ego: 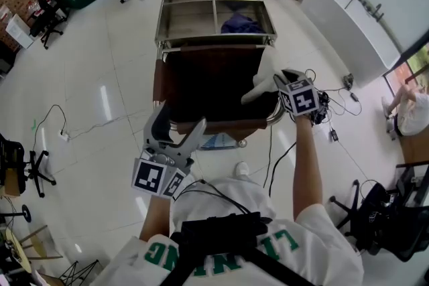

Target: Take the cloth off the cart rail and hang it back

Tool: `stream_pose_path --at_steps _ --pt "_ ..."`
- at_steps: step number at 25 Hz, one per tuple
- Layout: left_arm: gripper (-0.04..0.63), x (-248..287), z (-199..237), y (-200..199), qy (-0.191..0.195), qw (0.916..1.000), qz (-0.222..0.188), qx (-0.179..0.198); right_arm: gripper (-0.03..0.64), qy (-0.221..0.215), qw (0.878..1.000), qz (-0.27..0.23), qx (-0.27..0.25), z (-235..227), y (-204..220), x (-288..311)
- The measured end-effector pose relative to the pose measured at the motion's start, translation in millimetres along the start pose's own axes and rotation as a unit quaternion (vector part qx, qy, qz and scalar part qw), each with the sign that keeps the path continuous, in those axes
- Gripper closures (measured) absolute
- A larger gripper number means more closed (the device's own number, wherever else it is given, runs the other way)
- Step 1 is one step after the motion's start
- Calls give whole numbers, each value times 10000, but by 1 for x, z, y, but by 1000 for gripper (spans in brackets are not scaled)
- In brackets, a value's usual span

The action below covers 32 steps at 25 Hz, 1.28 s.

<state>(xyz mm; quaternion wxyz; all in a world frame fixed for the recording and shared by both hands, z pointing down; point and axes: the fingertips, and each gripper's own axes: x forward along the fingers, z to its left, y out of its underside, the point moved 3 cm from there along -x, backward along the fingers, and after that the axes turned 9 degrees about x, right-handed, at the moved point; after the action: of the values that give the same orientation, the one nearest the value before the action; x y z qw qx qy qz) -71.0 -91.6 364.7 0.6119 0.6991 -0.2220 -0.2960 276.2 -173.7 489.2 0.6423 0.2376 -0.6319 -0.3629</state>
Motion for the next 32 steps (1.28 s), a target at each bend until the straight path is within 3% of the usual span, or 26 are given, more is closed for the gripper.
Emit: stream_pose_path --at_steps 4,9,14,20,26,32 --pt "232 2 0 -8 13 9999 -74 103 499 -27 9994 -343 -7 8 -12 -16" --pt "232 5 -3 -14 105 9992 -114 373 500 -460 9874 -1467 371 39 -52 -64" --pt "232 9 5 -16 -54 9993 -79 354 500 -1027 9531 -2771 659 79 -92 -113" --pt "232 9 19 -16 -328 9987 -26 398 500 -1386 9076 -3888 764 120 -107 -151" --pt "232 0 37 -21 -651 9972 -105 354 500 -1590 8879 -4253 742 151 -102 -168" --pt "232 -7 48 -20 -808 9961 -111 332 500 -1479 8937 -4164 771 152 -97 -162"
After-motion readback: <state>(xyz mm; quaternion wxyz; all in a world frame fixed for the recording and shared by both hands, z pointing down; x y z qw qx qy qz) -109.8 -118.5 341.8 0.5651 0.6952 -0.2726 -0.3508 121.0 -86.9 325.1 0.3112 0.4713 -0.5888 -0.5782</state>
